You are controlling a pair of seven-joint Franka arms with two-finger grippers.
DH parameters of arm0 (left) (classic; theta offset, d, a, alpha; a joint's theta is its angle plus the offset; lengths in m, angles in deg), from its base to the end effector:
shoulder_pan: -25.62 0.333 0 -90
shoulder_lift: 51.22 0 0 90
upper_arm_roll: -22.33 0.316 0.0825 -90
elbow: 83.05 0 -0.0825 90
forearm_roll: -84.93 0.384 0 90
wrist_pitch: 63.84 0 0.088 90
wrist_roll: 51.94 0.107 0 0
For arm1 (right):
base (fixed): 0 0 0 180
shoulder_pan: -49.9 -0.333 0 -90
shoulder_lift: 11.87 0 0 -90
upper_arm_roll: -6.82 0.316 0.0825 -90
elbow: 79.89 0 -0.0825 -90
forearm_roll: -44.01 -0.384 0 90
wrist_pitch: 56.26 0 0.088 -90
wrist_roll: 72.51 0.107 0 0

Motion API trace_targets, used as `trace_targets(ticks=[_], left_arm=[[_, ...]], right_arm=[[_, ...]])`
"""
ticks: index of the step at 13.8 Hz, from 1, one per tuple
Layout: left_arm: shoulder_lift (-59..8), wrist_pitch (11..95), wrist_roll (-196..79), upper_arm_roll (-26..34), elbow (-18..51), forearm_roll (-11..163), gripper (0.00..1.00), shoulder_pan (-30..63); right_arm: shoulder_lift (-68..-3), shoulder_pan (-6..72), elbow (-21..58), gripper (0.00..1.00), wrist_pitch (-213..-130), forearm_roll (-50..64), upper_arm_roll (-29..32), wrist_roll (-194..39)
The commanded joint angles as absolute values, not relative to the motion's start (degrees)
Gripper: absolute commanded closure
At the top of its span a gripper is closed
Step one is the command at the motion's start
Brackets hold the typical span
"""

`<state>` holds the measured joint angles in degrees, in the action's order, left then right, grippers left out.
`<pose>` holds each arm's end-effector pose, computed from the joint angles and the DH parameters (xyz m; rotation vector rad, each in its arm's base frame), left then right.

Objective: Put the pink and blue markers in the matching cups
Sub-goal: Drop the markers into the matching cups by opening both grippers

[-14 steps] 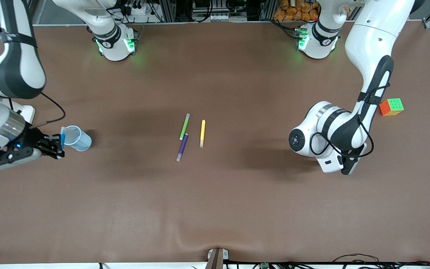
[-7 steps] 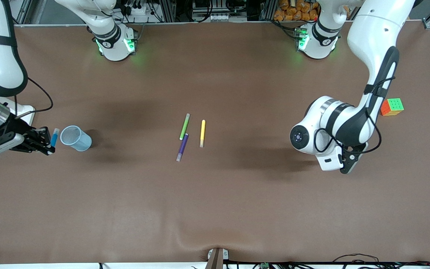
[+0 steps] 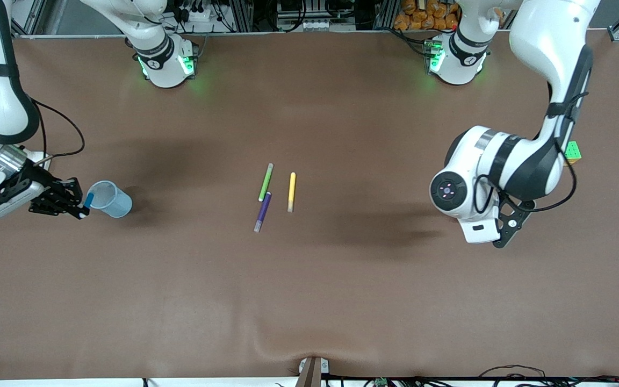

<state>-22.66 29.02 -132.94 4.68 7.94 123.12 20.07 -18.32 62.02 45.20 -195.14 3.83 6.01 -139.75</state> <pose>0.6198 -0.1701 0.3409 -2.2897 -1.0038 -0.1728 0.5476 -0.1229 0.3507 -2.7223 -0.6077 -0.5802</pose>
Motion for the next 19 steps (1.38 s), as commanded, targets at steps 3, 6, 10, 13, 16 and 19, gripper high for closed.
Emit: trace_targets(ticks=[3, 6, 10, 13, 16, 19], left_arm=[[-28.6, 29.8, -125.2, 4.0, 8.0, 113.1, 0.14, 22.6], [-32.4, 29.9, -118.7, 4.0, 8.0, 106.0, 0.11, 24.9], [-36.9, 29.8, -112.0, 4.0, 8.0, 99.6, 0.11, 27.9], [-39.1, 29.4, -107.9, 4.0, 8.2, 97.2, 0.11, 28.8], [-41.5, 29.2, -102.5, 4.1, 8.5, 94.1, 0.11, 29.6], [-43.9, 28.3, -94.5, 5.1, 8.4, 91.7, 0.11, 29.8]], right_arm=[[-18.9, 63.5, 48.0, 1.00, -197.9, -5.2, 6.9, -152.9], [-21.0, 64.0, 48.1, 1.00, -197.8, -11.6, 6.9, -160.8], [-22.2, 64.8, 48.2, 1.00, -196.8, -13.3, 6.8, -163.9], [-22.1, 66.3, 48.7, 1.00, -195.4, -13.3, 6.8, -166.0], [-22.2, 67.3, 48.7, 1.00, -193.8, -13.2, 6.8, -166.8], [-22.5, 67.7, 49.3, 0.78, -193.5, -13.2, 6.8, -166.7]])
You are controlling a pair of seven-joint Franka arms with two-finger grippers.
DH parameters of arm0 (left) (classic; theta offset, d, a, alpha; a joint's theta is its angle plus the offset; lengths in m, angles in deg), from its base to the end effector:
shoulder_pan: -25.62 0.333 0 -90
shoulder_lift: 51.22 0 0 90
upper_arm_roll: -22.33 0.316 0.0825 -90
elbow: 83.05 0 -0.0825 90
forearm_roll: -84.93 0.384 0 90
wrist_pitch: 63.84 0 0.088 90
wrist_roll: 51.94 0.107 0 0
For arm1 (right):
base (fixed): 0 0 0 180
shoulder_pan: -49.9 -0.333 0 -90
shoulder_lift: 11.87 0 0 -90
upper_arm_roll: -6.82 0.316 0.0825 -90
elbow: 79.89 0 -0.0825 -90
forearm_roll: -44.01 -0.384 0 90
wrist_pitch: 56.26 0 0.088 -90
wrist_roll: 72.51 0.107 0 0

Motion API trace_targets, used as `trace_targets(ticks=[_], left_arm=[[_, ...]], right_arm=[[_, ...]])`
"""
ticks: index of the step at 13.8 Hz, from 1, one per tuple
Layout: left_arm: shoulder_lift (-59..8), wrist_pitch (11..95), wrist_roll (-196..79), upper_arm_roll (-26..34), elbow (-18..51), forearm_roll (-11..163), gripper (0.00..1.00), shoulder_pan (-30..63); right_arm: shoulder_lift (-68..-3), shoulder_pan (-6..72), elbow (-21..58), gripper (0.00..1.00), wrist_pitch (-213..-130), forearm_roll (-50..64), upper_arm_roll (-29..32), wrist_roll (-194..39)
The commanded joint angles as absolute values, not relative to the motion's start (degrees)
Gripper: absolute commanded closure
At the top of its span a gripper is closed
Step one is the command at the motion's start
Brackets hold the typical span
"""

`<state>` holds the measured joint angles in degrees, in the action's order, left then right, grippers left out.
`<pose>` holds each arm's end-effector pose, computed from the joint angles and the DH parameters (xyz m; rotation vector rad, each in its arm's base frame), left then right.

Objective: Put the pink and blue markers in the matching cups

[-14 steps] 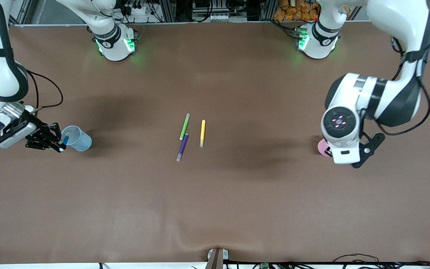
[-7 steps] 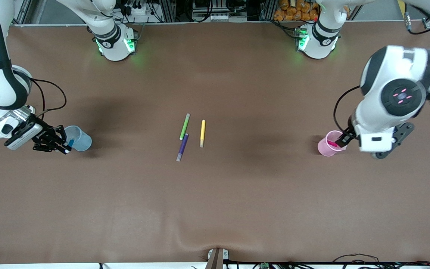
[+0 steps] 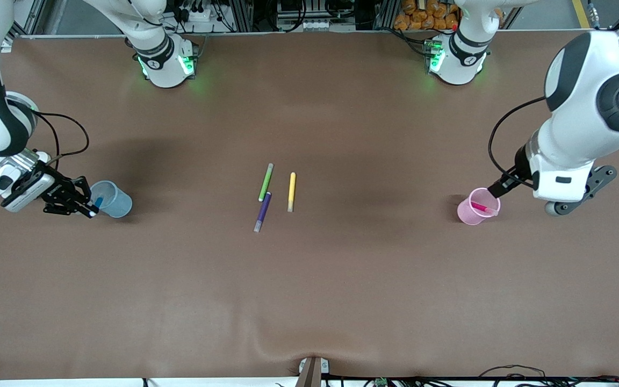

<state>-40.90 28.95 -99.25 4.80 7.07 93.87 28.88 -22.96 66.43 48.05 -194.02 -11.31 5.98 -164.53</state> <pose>0.5905 -0.1200 0.5279 -2.8732 -0.8271 0.0831 0.5205 -0.1570 0.2844 -2.5787 -0.7365 -0.6908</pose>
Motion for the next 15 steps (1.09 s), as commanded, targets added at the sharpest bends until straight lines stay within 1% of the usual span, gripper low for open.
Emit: trace_targets(ticks=[1, 2, 3, 4, 5, 6, 7, 9, 11, 13, 15], left_arm=[[-44.8, 28.0, -92.2, 6.1, 8.5, 90.7, 0.11, 30.0], [-45.6, 28.0, -88.8, 7.4, 8.6, 90.0, 0.11, 29.8], [-46.5, 27.9, -85.5, 9.0, 8.7, 88.6, 0.11, 29.4], [-47.3, 27.9, -82.5, 10.9, 8.7, 87.3, 0.10, 28.6], [-48.2, 27.8, -79.6, 13.3, 8.8, 86.4, 0.10, 27.3], [-48.9, 27.1, -76.8, 15.3, 8.8, 85.8, 0.10, 26.2], [-49.5, 26.7, -74.5, 16.6, 8.8, 85.0, 0.09, 25.4], [-50.2, 26.6, -71.1, 19.9, 8.9, 84.1, 0.09, 23.2], [-51.2, 26.0, -68.4, 24.1, 8.9, 82.4, 0.09, 20.4], [-52.6, 25.7, -65.0, 25.2, 9.1, 81.8, 0.08, 20.2], [-54.5, 25.7, -62.7, 27.2, 10.2, 81.8, 0.03, 18.3]], right_arm=[[-22.7, 67.7, 49.4, 0.75, -193.5, -13.3, 6.8, -166.7], [-22.9, 67.7, 49.4, 0.68, -193.5, -13.3, 6.8, -166.7], [-23.0, 67.7, 49.4, 0.42, -193.1, -13.3, 6.8, -166.6], [-23.4, 67.7, 49.3, 0.28, -192.6, -13.3, 6.8, -166.6], [-23.3, 67.7, 49.2, 0.12, -192.1, -13.3, 6.8, -166.0], [-23.4, 67.9, 48.7, 0.10, -191.4, -13.3, 6.8, -165.9], [-23.4, 68.2, 48.6, 0.00, -190.9, -13.4, 6.8, -165.8], [-23.4, 68.7, 46.9, 0.00, -190.5, -13.6, 6.9, -164.8], [-23.3, 67.9, 43.5, 0.00, -187.9, -13.4, 6.9, -154.7], [-23.3, 66.9, 40.7, 0.00, -185.8, -12.7, 7.1, -148.0], [-23.4, 65.2, 38.0, 0.00, -186.0, -12.6, 7.1, -147.3]])
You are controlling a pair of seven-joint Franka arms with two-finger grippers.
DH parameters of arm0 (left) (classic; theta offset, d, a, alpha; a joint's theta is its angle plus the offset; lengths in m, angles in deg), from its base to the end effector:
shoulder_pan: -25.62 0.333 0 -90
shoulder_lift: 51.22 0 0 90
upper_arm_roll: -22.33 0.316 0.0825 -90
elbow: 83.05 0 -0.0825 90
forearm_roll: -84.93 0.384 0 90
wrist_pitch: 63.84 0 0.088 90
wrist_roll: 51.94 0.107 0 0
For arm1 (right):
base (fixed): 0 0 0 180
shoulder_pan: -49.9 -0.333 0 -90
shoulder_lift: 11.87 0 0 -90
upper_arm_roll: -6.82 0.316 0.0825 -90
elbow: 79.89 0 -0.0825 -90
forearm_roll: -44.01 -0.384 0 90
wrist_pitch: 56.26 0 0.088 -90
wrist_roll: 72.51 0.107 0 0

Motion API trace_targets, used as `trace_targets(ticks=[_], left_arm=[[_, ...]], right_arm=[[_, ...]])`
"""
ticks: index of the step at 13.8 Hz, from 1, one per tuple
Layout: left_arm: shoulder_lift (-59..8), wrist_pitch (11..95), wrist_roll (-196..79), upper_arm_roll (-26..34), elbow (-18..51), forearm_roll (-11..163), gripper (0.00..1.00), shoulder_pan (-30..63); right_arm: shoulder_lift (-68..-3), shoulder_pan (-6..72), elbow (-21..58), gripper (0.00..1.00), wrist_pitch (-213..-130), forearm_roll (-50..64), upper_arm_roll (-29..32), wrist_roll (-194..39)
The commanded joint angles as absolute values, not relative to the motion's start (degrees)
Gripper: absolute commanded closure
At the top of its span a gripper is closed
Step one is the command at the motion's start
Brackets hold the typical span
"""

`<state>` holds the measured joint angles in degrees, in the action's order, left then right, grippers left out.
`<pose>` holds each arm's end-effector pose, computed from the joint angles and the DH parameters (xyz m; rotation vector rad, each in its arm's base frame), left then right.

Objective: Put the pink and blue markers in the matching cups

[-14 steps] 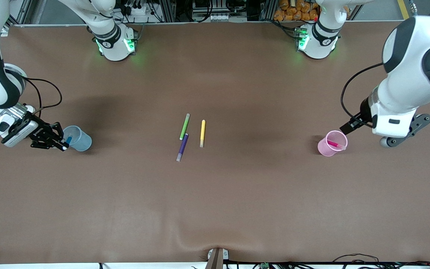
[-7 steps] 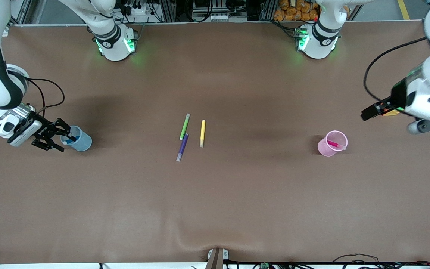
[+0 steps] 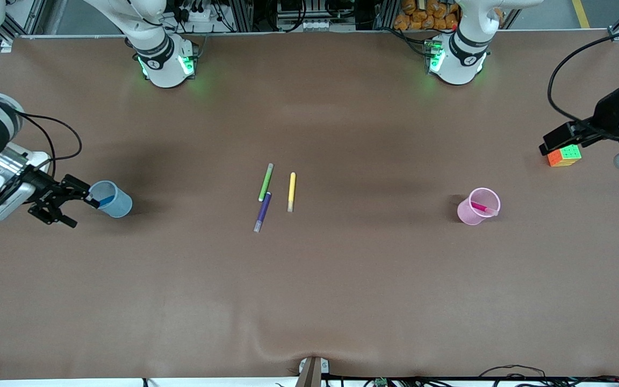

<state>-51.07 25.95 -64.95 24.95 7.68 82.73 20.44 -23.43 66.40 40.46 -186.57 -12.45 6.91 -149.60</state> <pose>0.5538 -0.0289 0.6168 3.0931 0.2832 -0.0373 0.5597 -0.1434 0.3298 -2.4935 -0.4799 -0.6829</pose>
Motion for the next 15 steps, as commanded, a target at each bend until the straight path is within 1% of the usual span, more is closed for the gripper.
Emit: trace_targets(ticks=[1, 2, 4, 5, 6, 7, 8, 9, 11, 12, 13, 15], left_arm=[[-55.1, 25.7, -61.6, 27.6, 10.5, 81.9, 0.03, 18.1], [-55.3, 25.8, -60.3, 27.7, 10.6, 81.9, 0.02, 18.1], [-56.0, 26.0, -57.7, 27.8, 10.8, 82.9, 0.00, 17.5], [-56.0, 26.1, -57.7, 27.6, 10.8, 83.8, 0.00, 17.4], [-56.4, 26.2, -57.7, 27.4, 10.9, 85.1, 0.00, 16.8], [-56.5, 26.3, -57.7, 27.4, 11.2, 86.6, 0.00, 15.9], [-56.9, 26.7, -57.7, 27.3, 11.3, 87.5, 0.00, 15.7], [-57.3, 27.5, -57.7, 27.3, 11.5, 87.6, 0.00, 15.7], [-57.5, 28.0, -57.7, 27.3, 11.4, 88.1, 0.00, 15.8], [-57.5, 28.1, -57.7, 26.7, 11.4, 89.5, 0.00, 16.1], [-57.3, 28.0, -57.7, 26.2, 11.2, 89.5, 0.00, 16.4], [-57.1, 28.0, -57.6, 26.2, 11.0, 89.2, 0.00, 16.6]], right_arm=[[-23.5, 64.2, 37.0, 0.00, -186.0, -12.3, 6.9, -146.2], [-23.6, 63.9, 35.8, 0.00, -186.0, -10.7, 7.0, -141.9], [-23.5, 61.9, 33.2, 0.00, -185.6, -3.8, 7.0, -131.4], [-23.5, 61.2, 32.3, 0.00, -184.3, -1.3, 6.9, -126.2], [-23.5, 59.9, 30.7, 0.00, -181.0, 0.4, 6.4, -120.9], [-23.5, 57.2, 28.8, 0.00, -179.1, 0.7, 3.5, -117.3], [-23.6, 52.2, 26.6, 0.00, -178.8, 1.8, -1.3, -116.4], [-23.6, 48.6, 24.3, 0.00, -178.3, 5.1, -5.0, -116.0], [-24.3, 47.4, 17.4, 0.00, -176.2, 13.3, -5.6, -114.6], [-24.5, 47.2, 13.3, 0.00, -173.0, 17.6, -5.4, -109.9], [-24.4, 47.1, 10.1, 0.00, -168.1, 19.7, -5.2, -101.9], [-24.0, 47.5, 6.5, 0.00, -158.2, 20.9, -5.2, -89.9]])
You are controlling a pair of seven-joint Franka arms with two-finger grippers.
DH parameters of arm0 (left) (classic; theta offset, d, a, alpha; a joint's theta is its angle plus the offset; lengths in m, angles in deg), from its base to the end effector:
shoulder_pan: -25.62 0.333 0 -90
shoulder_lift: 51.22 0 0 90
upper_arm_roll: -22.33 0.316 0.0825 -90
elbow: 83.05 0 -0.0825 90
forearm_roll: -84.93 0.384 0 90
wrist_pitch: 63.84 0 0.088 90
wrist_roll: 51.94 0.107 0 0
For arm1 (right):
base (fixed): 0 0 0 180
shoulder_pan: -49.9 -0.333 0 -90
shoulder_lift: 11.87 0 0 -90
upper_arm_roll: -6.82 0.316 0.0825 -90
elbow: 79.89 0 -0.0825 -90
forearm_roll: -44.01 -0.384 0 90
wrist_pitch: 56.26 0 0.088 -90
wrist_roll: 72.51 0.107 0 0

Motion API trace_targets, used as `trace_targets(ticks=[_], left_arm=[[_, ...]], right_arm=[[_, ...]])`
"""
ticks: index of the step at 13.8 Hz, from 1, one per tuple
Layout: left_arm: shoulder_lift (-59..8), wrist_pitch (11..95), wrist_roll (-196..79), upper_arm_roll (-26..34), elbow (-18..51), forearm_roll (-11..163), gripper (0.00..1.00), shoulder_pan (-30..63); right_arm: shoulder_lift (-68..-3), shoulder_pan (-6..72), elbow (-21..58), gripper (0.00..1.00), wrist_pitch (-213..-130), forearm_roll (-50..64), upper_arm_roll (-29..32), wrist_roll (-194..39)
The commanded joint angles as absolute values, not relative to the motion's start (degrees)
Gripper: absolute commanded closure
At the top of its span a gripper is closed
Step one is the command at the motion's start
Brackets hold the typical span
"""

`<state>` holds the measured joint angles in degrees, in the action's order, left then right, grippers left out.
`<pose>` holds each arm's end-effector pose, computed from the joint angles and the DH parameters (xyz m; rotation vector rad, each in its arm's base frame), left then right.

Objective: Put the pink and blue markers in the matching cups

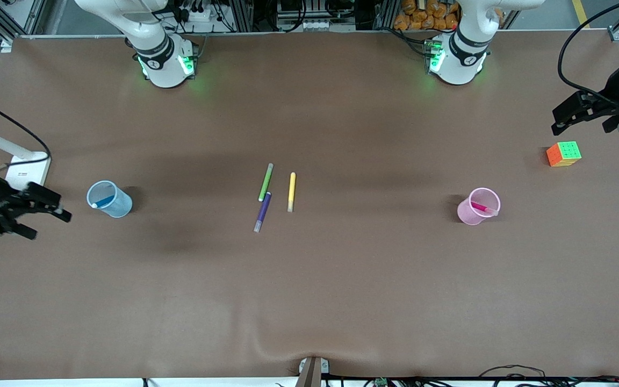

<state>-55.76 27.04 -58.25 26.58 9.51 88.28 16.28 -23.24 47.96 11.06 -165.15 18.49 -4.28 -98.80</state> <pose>0.5300 -0.0393 0.6478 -3.0929 -0.0337 -0.0846 0.6347 -0.0603 0.5369 -2.7743 -0.2564 -0.3267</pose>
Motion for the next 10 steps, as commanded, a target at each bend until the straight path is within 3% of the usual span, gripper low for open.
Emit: trace_targets(ticks=[1, 6, 10], left_arm=[[-57.0, 27.8, -57.7, 26.2, 11.0, 89.1, 0.00, 16.7], [-56.7, 27.3, -59.0, 26.1, 10.9, 88.8, 0.00, 16.5], [-56.6, 27.3, -60.1, 25.9, 10.8, 88.7, 0.00, 16.1]], right_arm=[[-23.7, 47.7, 5.5, 0.00, -155.3, 22.6, -5.2, -88.7], [-18.7, 48.3, 2.0, 0.00, -140.8, 35.2, -0.7, -76.5], [-12.1, 49.3, 3.1, 0.00, -133.6, 43.5, 3.1, -71.4]])
